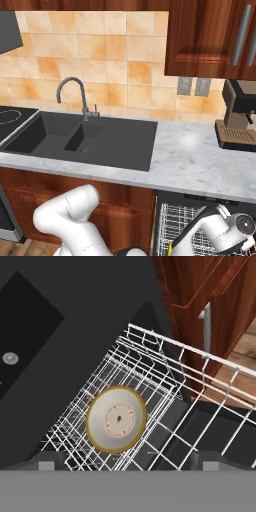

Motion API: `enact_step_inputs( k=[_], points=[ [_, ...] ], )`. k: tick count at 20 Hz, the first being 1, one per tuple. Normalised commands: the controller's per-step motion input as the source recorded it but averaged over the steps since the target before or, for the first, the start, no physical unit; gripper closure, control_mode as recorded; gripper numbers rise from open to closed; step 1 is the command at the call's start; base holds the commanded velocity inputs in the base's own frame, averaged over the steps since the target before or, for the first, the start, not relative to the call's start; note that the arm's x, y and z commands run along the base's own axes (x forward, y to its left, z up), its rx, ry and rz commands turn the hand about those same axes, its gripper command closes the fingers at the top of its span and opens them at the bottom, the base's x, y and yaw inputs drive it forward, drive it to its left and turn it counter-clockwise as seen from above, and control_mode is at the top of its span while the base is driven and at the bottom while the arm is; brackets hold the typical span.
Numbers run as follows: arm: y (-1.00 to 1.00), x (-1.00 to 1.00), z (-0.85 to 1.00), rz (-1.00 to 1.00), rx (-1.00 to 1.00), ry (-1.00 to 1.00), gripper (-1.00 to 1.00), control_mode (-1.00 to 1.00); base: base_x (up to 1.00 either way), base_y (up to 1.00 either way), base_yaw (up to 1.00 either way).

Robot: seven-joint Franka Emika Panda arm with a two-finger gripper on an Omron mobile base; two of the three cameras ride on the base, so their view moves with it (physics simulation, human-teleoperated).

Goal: Pick up the cup and bowl from the counter, place them in the dishwasher, and close the dishwasher door.

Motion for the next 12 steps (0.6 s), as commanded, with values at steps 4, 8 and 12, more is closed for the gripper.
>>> enact_step_inputs(
  k=[4, 8, 12],
  points=[
    [0.0, 0.0, 0.0, 0.03, -0.04, 0.0, -1.0, -1.0, 0.0, 0.0, 0.0],
    [0.0, 0.0, 0.0, 0.02, -0.03, 0.0, -1.0, -1.0, 0.0, 0.0, 0.0],
    [0.0, -0.08, 0.0, 0.02, 0.0, 0.0, -1.0, -1.0, 0.0, 0.0, 0.0]
  ],
)
